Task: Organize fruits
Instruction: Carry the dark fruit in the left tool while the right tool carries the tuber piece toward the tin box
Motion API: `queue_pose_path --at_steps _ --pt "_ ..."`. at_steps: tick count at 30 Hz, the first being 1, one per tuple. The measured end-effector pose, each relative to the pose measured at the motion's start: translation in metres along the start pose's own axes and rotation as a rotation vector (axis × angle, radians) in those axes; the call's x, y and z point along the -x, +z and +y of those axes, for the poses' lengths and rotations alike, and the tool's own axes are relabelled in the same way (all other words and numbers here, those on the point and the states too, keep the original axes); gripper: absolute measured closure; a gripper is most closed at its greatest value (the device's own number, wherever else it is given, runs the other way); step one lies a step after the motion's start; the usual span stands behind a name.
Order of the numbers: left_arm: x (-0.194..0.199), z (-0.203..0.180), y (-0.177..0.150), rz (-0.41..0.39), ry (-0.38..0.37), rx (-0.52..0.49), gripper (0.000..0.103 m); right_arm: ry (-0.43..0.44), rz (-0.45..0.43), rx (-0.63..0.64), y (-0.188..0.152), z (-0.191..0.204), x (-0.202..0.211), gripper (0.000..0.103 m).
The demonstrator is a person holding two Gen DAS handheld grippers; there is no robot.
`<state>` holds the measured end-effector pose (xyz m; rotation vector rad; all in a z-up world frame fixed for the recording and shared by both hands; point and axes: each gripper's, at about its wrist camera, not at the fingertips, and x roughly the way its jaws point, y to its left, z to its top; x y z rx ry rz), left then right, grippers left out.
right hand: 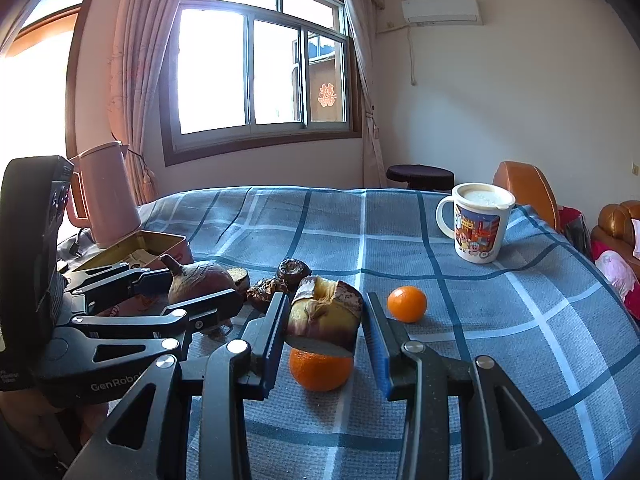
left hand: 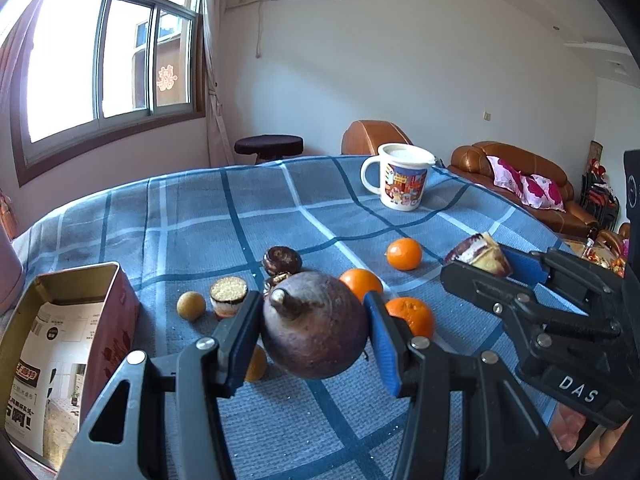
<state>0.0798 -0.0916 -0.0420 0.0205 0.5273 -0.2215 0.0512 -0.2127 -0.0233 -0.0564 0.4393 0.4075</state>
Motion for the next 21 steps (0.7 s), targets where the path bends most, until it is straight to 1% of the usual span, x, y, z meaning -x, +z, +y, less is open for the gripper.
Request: queue_pose_path --at_steps 21 --pt "0.015 -0.002 -0.001 -0.076 0.022 -0.010 0.050 0.003 -0.051 0.014 0.000 0.001 0.009 0.063"
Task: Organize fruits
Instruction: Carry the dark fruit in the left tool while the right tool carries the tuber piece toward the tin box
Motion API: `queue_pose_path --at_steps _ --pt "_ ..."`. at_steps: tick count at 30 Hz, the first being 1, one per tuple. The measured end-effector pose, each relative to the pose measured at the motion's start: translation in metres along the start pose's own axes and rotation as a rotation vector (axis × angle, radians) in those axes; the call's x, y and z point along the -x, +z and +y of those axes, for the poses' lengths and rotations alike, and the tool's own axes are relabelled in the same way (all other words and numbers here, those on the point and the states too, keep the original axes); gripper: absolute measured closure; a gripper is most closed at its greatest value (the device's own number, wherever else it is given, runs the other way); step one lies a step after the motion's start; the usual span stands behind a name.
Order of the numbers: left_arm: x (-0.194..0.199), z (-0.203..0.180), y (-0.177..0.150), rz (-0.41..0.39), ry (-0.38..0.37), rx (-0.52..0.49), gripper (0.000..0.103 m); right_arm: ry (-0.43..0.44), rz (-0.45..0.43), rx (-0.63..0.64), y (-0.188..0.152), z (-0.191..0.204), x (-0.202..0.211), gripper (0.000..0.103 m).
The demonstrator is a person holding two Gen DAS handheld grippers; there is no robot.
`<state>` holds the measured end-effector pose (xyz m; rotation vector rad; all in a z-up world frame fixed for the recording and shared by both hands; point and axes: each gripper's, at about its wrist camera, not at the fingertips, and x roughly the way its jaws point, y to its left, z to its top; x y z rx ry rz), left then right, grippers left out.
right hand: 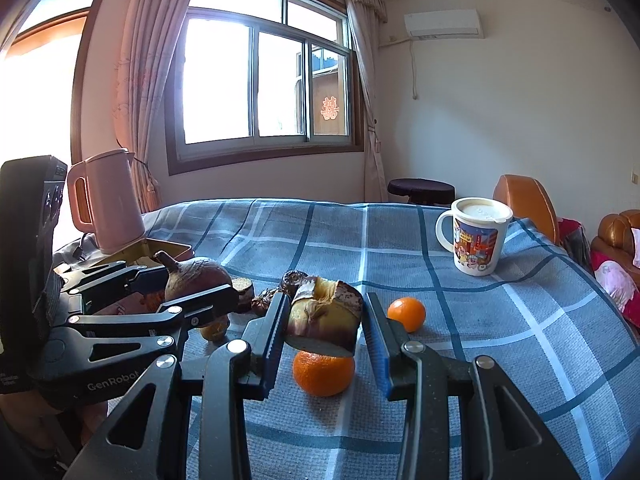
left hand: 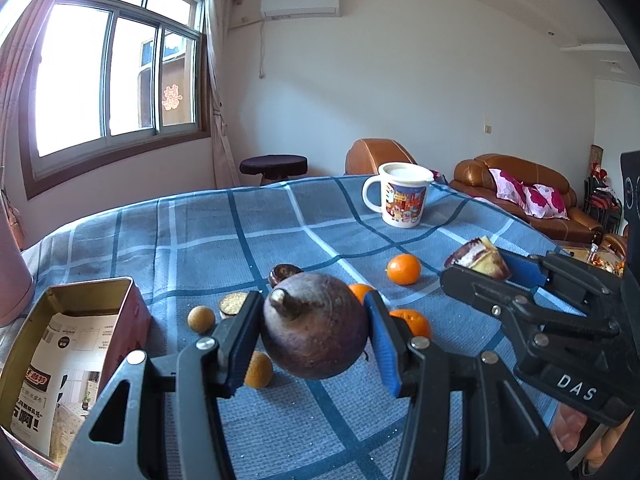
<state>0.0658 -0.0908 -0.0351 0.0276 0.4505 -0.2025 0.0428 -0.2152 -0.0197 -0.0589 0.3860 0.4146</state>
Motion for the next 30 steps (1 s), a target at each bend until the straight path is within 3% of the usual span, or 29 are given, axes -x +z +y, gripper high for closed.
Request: queue_pose_path --at_steps 30 --pt "0.019 0.004 -0.002 -0.092 0.036 0.005 0.050 -0.006 -0.070 0.016 -0.002 0.003 0.013 0.064"
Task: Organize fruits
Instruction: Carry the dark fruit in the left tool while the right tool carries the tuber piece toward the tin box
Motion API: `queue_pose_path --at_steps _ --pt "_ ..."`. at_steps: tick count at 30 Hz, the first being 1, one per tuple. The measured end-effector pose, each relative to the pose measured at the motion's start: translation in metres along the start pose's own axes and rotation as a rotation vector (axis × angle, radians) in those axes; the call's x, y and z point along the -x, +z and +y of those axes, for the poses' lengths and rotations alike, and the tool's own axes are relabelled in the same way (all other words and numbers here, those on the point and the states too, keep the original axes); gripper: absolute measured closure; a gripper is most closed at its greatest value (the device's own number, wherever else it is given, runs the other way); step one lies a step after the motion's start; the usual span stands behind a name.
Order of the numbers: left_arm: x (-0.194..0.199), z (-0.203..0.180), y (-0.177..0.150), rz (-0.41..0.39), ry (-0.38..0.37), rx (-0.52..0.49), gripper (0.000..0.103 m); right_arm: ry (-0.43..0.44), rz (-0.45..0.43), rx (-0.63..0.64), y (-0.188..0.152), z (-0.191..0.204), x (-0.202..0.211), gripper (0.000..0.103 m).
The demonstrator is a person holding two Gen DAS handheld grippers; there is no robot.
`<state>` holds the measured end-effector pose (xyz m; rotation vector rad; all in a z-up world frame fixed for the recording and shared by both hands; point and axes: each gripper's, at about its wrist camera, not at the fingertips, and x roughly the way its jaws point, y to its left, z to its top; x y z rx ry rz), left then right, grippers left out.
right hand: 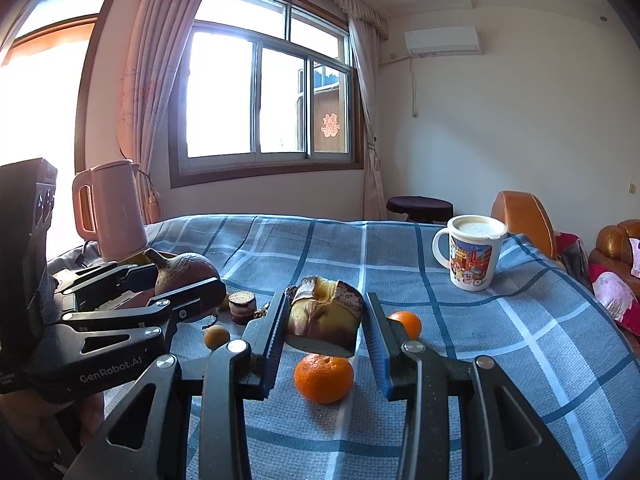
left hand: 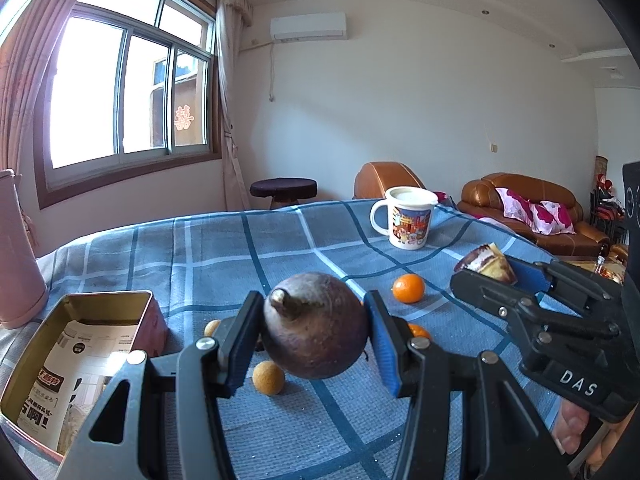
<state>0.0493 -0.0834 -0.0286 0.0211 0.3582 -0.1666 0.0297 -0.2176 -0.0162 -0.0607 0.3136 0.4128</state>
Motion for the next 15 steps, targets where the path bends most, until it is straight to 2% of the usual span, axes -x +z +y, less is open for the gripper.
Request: queue_pose_path --at_steps 15 --pt "0.0075 0.0036 -0.0007 -0.033 0.033 0.006 0.050 -0.012 -0.038 0.014 -0.0004 0.0032 0.0082 0.064"
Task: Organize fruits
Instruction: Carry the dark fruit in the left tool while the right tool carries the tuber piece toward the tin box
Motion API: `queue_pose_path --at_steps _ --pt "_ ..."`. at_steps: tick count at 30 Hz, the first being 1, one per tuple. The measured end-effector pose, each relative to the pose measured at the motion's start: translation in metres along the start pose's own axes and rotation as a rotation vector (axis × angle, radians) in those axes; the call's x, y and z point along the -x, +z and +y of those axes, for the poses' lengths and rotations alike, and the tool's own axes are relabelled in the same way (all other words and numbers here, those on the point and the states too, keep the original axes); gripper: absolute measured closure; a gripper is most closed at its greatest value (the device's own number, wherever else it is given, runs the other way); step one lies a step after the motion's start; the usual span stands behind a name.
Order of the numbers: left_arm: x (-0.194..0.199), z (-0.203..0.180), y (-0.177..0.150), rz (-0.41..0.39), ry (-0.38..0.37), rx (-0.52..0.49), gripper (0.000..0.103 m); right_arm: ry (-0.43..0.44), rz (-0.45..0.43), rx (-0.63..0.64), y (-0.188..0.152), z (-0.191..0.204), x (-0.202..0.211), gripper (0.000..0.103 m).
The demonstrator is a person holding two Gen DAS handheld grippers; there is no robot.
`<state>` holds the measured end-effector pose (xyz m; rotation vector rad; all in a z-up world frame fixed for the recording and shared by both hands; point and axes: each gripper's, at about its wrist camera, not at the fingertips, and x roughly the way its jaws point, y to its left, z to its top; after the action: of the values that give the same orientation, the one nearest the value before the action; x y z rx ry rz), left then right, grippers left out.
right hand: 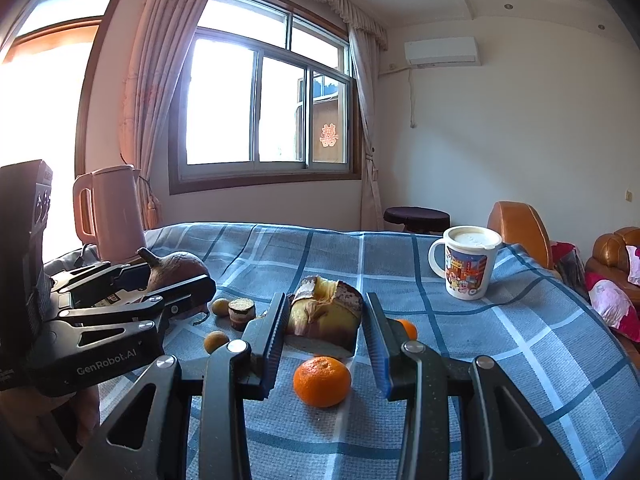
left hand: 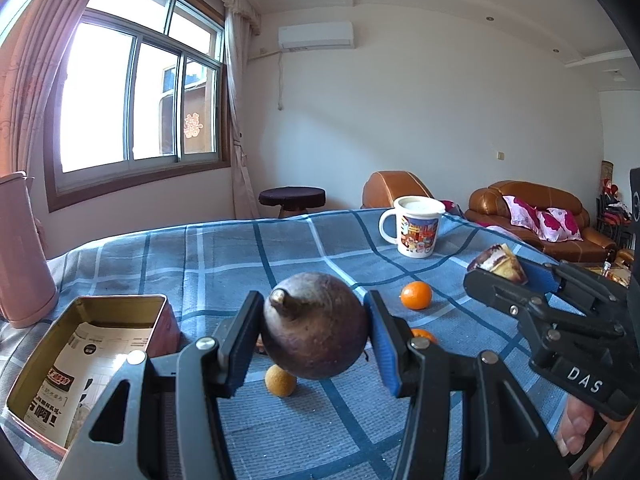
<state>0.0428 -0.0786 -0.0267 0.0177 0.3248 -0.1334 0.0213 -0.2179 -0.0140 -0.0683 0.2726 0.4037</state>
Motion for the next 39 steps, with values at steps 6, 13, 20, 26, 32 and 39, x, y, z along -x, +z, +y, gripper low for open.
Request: queue_pose_path --at_steps 6,13,20,26,32,39 --pt "0.000 0.004 0.000 0.000 0.010 0.010 0.050 -0.001 0.005 0.013 0.000 0.003 -0.001 0.064" --pt "0.002 0.018 -0.001 0.011 0.034 0.034 0.050 0.023 0.026 0.035 0.002 0.013 -0.009 0.064" --pt "0.003 0.035 0.000 0.027 0.060 0.056 0.050 0.061 0.031 0.065 0.010 0.029 -0.017 0.063" --pt "0.007 0.049 -0.001 0.031 0.079 0.066 0.050 0.090 0.040 0.082 0.017 0.042 -0.026 0.063" --pt "0.010 0.066 -0.003 0.040 0.103 0.088 0.050 0.118 0.055 0.101 0.021 0.056 -0.035 0.063" --pt "0.016 0.088 -0.003 0.045 0.143 0.108 0.050 0.163 0.071 0.139 0.031 0.077 -0.048 0.063"
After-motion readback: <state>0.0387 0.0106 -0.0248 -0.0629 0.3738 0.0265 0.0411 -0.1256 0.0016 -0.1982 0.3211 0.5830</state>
